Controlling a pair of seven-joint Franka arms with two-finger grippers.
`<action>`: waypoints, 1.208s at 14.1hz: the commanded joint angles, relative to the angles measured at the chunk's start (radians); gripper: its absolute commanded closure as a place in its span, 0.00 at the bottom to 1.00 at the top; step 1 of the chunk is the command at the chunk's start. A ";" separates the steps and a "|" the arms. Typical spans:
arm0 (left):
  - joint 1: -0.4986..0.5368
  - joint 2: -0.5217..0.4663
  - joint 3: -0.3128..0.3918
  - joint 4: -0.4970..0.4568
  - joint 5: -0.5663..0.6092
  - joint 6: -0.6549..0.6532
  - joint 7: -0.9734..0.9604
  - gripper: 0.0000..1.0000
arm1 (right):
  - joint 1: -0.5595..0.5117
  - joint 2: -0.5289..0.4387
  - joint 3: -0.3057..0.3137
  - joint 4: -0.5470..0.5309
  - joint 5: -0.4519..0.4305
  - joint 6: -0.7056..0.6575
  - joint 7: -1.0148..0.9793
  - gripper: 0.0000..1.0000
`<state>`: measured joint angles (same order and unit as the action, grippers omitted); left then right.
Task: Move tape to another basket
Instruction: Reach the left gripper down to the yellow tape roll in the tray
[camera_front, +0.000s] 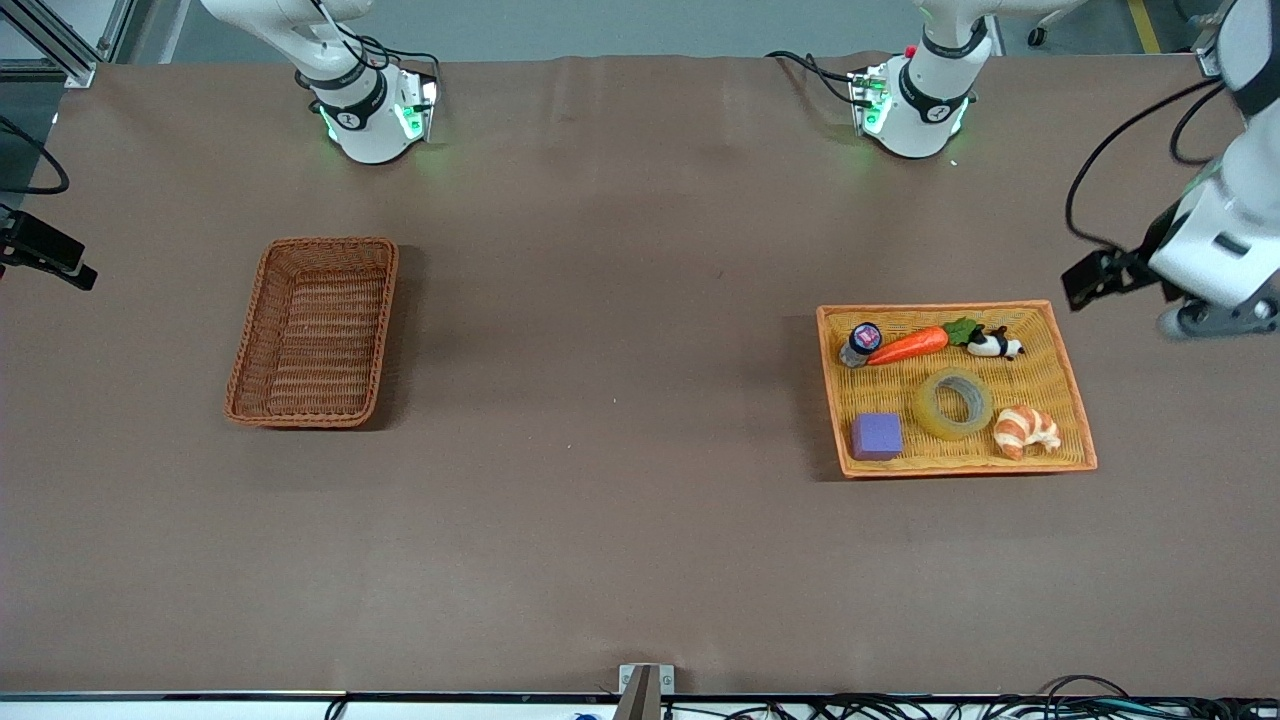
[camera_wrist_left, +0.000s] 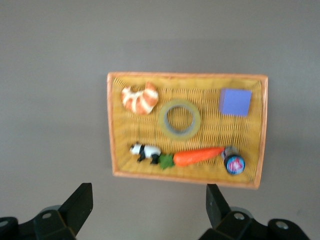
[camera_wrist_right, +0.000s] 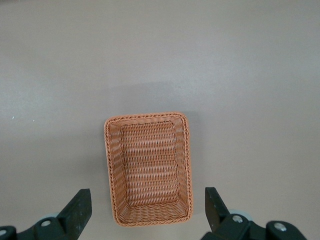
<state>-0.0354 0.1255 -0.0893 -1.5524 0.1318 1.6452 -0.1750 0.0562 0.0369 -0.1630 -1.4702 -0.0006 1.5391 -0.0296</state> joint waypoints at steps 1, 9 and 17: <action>0.031 0.115 -0.001 -0.038 -0.061 0.152 -0.006 0.00 | -0.003 -0.011 -0.003 -0.009 0.021 -0.002 -0.012 0.00; 0.086 0.209 0.003 -0.362 -0.087 0.524 -0.003 0.05 | -0.003 -0.011 -0.003 -0.009 0.021 -0.002 -0.012 0.00; 0.126 0.378 0.003 -0.388 -0.070 0.666 0.023 0.19 | -0.003 -0.011 -0.003 -0.009 0.021 -0.004 -0.012 0.00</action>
<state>0.0878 0.4942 -0.0840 -1.9426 0.0560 2.2950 -0.1593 0.0562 0.0369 -0.1632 -1.4706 -0.0006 1.5390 -0.0296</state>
